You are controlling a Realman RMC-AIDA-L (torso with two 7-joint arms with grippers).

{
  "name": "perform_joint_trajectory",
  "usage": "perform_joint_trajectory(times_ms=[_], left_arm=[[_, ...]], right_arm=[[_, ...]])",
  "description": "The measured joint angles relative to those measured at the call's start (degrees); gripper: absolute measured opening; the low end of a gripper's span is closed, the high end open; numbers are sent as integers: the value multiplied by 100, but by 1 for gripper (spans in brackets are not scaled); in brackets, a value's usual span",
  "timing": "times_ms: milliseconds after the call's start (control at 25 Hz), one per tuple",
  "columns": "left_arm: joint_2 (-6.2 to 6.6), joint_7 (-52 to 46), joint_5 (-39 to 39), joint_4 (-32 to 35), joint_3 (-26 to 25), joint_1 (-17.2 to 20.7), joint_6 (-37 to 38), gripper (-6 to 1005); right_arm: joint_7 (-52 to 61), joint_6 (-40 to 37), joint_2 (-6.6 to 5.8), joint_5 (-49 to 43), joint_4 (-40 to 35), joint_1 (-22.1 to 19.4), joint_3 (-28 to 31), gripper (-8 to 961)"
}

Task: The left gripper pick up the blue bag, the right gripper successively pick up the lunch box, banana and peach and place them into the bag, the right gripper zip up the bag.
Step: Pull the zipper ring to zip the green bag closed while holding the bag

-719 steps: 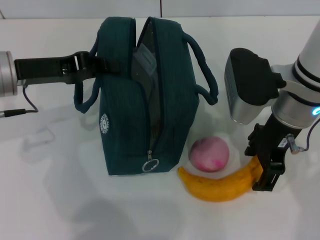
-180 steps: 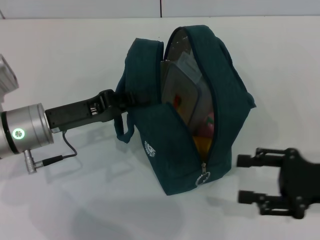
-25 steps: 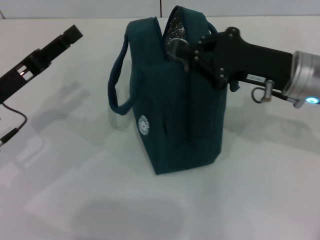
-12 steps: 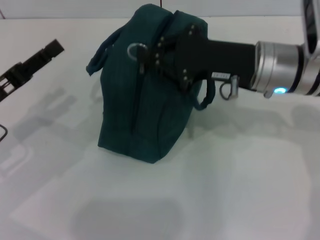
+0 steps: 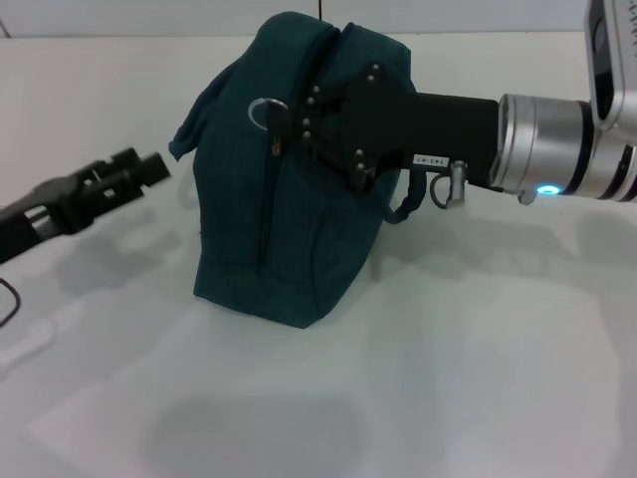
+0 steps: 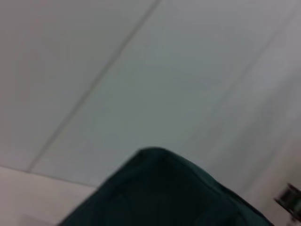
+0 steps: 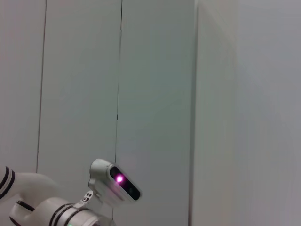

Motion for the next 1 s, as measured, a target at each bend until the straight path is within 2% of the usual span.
perform_joint_trajectory(times_ms=[160,480,1000], left_arm=[[-36,220,361,36,-1,-142,169,839],[-112,242,572,18,1,-365,159,827],[-175,355,692,-36,-61,-361,-125,808]], right_arm=[[-1,12,0,1,0,0,15,11],[-1,23,0,39,-11,2,21,12],[30,-19,0,73,-14,-26,0,11]])
